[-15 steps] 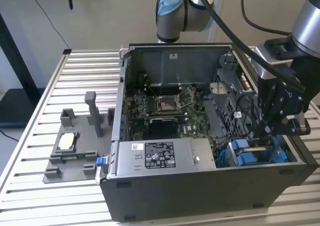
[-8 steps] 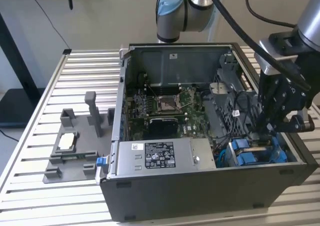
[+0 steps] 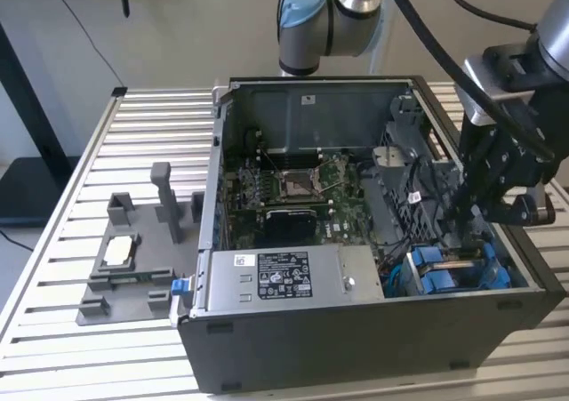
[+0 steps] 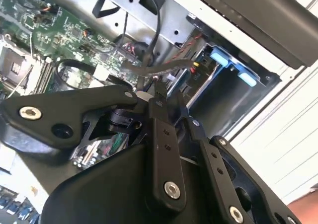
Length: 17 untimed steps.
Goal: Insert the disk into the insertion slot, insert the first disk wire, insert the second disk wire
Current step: 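Insert the second disk wire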
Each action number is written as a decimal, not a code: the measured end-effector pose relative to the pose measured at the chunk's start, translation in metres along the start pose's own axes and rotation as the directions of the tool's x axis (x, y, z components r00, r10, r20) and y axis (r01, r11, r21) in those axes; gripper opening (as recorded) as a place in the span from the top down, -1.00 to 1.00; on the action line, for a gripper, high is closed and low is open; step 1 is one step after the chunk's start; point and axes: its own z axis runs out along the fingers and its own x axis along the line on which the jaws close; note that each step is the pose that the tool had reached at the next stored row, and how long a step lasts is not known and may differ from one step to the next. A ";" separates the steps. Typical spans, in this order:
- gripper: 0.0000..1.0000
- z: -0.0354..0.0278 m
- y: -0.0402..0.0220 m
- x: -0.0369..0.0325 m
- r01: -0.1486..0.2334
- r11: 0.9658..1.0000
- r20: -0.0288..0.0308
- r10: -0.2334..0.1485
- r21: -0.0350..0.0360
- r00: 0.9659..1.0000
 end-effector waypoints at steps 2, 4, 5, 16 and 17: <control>0.51 -0.0051 0.0000 -0.0007 0.000 1.000 0.005 0.000 0.000 1.000; 0.51 -0.0082 0.0010 -0.0011 0.000 1.000 0.018 0.000 0.000 1.000; 0.51 -0.0100 0.0021 -0.0010 0.000 1.000 0.022 0.000 0.000 1.000; 0.51 -0.0152 0.0111 0.0170 0.007 1.000 0.024 -0.007 -0.001 1.000; 0.51 -0.0135 0.0115 0.0186 0.008 1.000 0.024 -0.008 -0.001 1.000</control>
